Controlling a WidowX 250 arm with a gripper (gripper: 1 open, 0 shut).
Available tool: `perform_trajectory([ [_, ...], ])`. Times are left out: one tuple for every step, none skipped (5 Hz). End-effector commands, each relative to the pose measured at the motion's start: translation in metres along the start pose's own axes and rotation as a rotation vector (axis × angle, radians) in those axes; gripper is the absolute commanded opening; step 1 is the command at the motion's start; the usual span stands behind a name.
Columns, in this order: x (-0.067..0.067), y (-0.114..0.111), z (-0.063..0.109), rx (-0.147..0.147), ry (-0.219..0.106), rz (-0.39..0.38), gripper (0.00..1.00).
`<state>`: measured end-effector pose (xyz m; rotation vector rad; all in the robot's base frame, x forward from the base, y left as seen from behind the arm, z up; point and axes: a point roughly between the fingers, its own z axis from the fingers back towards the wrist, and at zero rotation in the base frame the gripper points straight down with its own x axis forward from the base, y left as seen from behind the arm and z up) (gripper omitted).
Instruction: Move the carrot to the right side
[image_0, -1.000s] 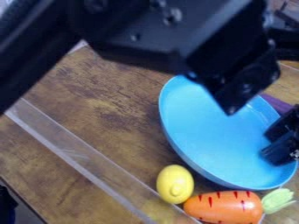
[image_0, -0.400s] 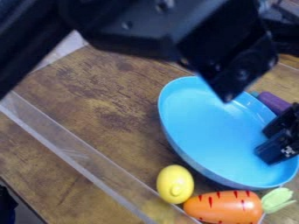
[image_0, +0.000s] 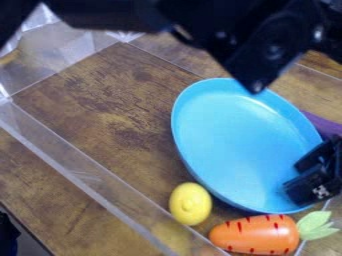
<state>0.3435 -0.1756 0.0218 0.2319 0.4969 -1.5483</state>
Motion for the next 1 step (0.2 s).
perform_trajectory([
  [0.0097, -0.0012, 0.0001, 0.022, 0.006, -0.135, 0.0],
])
